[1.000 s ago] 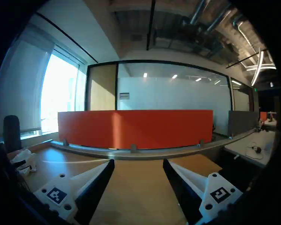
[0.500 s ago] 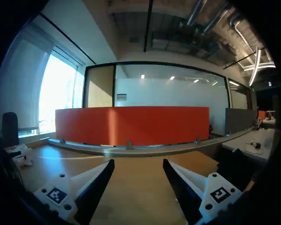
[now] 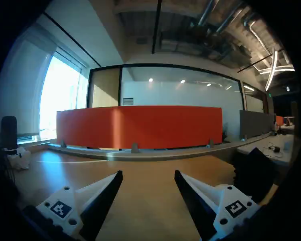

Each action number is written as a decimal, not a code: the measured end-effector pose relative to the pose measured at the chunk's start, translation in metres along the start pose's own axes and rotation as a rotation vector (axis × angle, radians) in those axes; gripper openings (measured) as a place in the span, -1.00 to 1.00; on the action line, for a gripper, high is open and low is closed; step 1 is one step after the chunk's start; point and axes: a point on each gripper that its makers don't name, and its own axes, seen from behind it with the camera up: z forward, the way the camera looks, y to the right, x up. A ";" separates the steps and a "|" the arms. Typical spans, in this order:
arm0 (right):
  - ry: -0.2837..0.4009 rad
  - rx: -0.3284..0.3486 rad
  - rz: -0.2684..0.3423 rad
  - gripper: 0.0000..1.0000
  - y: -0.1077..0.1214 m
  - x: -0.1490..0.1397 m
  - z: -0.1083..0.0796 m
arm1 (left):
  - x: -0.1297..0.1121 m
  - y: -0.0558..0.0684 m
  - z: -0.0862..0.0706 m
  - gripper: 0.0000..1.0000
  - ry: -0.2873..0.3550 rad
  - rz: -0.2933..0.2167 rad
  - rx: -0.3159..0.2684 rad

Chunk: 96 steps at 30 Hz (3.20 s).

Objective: Fold towel

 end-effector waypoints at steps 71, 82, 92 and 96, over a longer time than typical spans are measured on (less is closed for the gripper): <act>-0.012 0.025 -0.013 1.00 -0.007 -0.037 -0.006 | 0.000 0.000 0.000 0.88 0.000 0.000 0.000; -0.011 0.025 -0.013 1.00 -0.008 -0.036 -0.006 | 0.000 0.001 0.001 0.88 0.000 0.000 0.000; -0.011 0.025 -0.013 1.00 -0.008 -0.036 -0.005 | 0.000 0.001 0.001 0.88 0.000 0.000 0.000; -0.011 0.025 -0.013 1.00 -0.008 -0.036 -0.005 | 0.000 0.001 0.001 0.88 0.000 0.000 0.000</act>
